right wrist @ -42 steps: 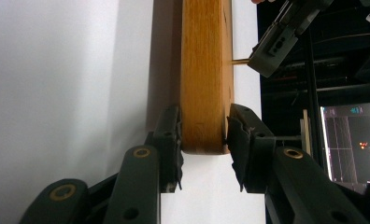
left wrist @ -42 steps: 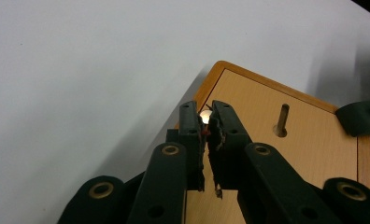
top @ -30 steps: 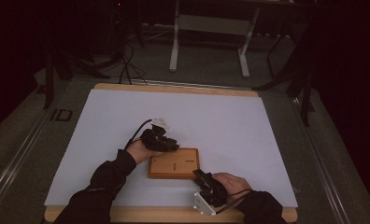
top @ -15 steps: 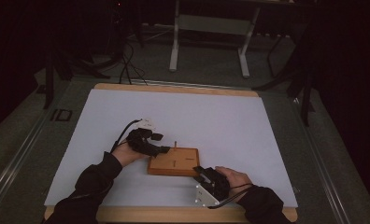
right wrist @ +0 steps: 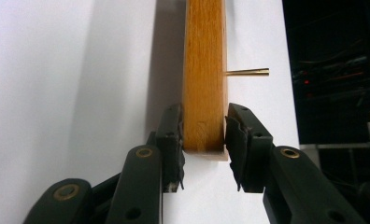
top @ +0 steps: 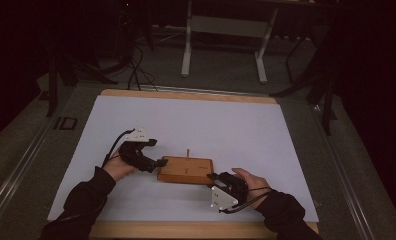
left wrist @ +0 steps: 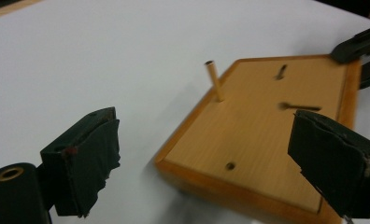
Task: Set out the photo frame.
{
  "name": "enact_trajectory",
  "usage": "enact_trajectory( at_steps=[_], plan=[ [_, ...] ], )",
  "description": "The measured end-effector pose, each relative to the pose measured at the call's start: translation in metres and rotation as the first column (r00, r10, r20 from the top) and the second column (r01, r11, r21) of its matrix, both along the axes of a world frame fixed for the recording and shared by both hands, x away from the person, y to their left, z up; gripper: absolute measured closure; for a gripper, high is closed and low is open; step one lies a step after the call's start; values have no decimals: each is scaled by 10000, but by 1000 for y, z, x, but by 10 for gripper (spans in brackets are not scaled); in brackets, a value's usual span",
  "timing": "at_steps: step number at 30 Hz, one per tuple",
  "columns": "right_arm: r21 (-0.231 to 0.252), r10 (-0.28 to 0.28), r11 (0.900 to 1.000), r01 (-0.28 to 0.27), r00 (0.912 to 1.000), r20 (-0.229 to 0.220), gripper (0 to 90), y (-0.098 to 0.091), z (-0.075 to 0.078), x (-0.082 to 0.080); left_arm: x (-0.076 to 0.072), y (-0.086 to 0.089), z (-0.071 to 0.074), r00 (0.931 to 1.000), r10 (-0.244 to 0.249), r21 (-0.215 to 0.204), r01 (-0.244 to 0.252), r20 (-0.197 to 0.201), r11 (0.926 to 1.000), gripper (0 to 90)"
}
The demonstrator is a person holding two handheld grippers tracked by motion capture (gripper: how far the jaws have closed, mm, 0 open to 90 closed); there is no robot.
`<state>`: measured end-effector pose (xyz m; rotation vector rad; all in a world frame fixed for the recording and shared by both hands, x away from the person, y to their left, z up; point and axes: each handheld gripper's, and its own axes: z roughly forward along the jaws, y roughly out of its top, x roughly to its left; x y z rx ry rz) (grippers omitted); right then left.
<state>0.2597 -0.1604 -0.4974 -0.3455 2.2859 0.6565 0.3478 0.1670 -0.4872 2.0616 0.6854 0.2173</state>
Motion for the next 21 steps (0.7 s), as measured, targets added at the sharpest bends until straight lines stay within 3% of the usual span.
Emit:
enact_trajectory(
  at_steps=[6,13,16,21],
  plan=[
    [-21,75,10000,-77,9977,-672,676,-1,12,13,-7,18,-3,9984,464,-288,-455,320,9985,94],
    [-162,69,9998,-91,9910,-1339,678,-2,22,24,-16,29,-10,9965,803,-387,-794,229,9961,94],
    [-225,67,9997,-98,9912,-1325,680,-1,24,25,-19,30,-12,9962,829,-410,-818,252,9958,94],
    [73,77,10000,-63,9764,-2157,679,-4,35,40,-24,31,-17,9960,879,-544,-869,165,9947,94]
  ],
)
